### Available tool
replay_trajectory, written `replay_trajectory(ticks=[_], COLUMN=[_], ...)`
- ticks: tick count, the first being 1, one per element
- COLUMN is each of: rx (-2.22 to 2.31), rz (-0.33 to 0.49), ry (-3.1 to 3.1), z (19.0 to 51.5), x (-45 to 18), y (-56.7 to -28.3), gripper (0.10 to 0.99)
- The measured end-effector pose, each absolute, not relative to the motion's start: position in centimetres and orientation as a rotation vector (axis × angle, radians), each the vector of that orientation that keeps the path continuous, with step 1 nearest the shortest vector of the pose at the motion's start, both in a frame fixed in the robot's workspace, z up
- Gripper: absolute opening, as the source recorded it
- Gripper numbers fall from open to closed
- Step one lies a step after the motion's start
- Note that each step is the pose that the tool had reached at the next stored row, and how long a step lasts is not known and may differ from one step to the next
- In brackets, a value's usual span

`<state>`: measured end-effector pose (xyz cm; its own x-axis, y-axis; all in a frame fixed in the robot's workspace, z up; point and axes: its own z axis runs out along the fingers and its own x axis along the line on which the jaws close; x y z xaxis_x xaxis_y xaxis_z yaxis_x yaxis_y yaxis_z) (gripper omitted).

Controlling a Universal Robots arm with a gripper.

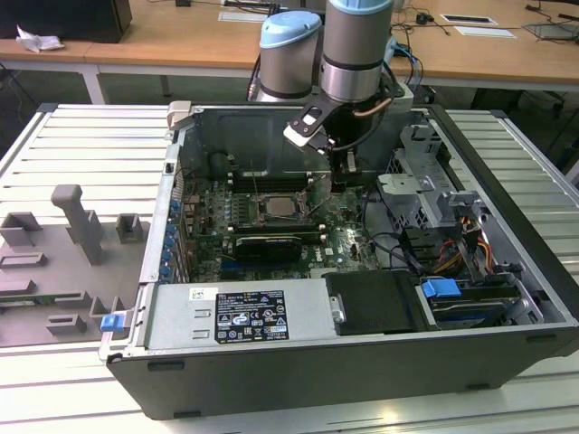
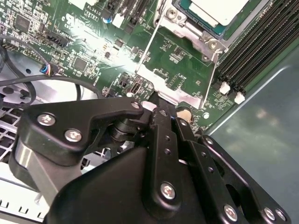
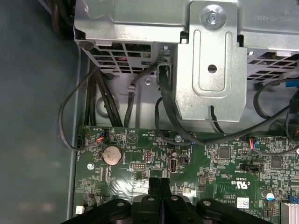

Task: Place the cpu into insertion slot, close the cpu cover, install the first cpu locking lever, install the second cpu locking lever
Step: 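Close the cpu cover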

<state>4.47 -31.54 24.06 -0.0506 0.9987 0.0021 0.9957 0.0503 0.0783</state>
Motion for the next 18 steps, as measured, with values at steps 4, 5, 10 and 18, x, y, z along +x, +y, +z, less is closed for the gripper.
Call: replay_trajectory(ticks=[4, 5, 10, 18], rx=[2.127, 2.127, 2.127, 2.127], rz=[0.09, 0.09, 0.09, 0.09], ry=[2.238, 2.238, 2.238, 2.238], z=[24.0, 24.0, 24.0, 24.0], x=[4.1, 4.0, 3.6, 3.1], y=[-31.5, -31.5, -31.5, -31.5], gripper=[0.106, 0.106, 0.106, 0.106])
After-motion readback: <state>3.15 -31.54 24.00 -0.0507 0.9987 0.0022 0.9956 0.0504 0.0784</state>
